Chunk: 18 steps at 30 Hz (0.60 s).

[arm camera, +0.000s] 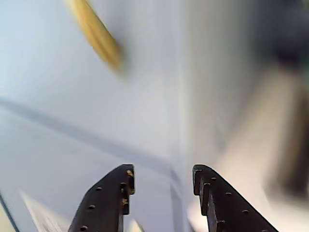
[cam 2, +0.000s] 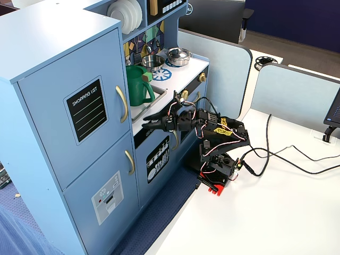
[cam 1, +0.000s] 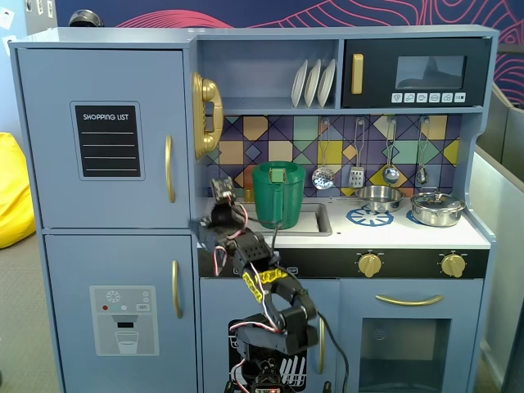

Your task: Open the left cabinet door

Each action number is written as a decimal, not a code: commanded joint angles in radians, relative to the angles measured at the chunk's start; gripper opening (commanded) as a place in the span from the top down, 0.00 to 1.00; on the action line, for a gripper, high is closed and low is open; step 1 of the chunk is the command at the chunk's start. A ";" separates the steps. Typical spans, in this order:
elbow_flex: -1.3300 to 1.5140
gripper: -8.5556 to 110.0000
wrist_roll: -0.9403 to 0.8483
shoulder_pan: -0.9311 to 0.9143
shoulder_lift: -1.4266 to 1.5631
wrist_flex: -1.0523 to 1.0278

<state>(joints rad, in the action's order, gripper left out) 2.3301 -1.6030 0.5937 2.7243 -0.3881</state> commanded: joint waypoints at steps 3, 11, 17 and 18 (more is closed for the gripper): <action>-0.275 0.81 -0.006 0.055 -0.138 0.083; -0.357 0.77 -0.025 0.038 -0.255 0.181; -0.373 0.76 -0.048 0.071 -0.302 0.235; -0.377 0.76 -0.055 0.078 -0.310 0.239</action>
<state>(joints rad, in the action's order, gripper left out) 2.0295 -1.6322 0.6443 2.4298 -0.1948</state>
